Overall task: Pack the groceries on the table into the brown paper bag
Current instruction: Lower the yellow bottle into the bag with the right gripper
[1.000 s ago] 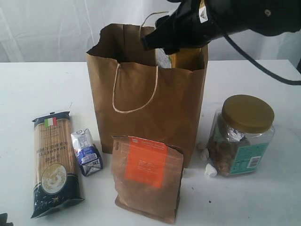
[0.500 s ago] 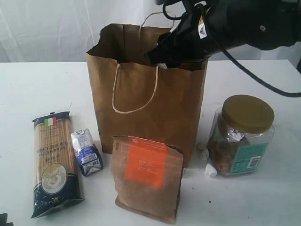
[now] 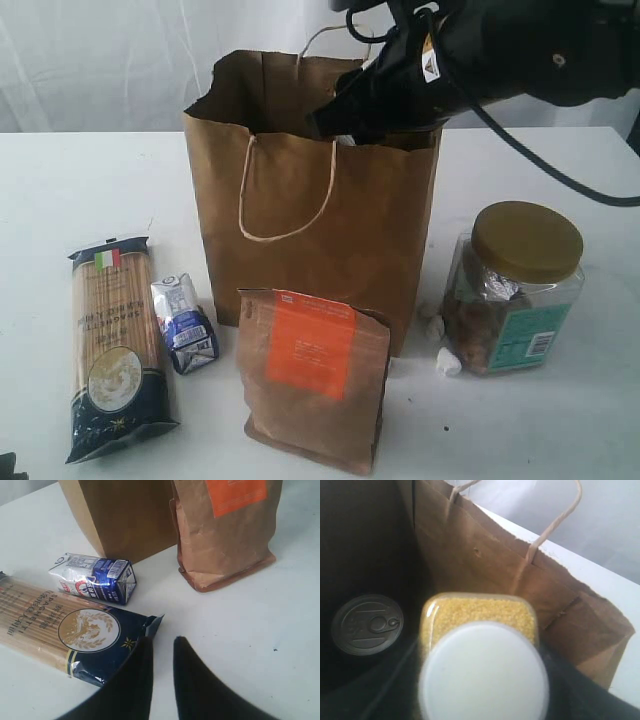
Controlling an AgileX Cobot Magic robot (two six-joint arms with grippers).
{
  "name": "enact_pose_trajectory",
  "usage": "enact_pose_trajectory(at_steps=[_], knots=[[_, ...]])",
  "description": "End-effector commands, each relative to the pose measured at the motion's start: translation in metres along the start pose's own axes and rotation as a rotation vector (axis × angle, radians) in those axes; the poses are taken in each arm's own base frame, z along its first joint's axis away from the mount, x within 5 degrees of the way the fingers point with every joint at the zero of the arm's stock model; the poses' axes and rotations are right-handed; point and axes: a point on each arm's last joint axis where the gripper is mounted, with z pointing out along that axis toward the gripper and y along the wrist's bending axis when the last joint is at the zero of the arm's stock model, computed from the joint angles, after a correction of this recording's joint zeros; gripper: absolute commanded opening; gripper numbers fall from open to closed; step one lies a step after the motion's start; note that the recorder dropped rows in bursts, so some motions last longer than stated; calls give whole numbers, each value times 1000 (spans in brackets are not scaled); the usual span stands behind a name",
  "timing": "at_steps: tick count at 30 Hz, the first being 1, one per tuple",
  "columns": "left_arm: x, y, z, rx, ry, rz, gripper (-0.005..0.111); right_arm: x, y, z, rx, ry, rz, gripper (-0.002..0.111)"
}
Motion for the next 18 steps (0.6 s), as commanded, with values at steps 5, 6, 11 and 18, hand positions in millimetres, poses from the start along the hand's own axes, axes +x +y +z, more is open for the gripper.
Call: enact_pose_trajectory(at_steps=[5,6,11,18], knots=[[1,-1,0,8,2,0,21,-10,-2,-8,-8,-74,-13,57],[1,-1,0,8,2,0,21,-10,-2,-8,-8,-74,-13,57],[1,-1,0,8,2,0,21,-9,-2,-8,-7,-71,-13,57],[1,-1,0,8,2,0,21,-9,-2,-8,-7,-72,-14,62]])
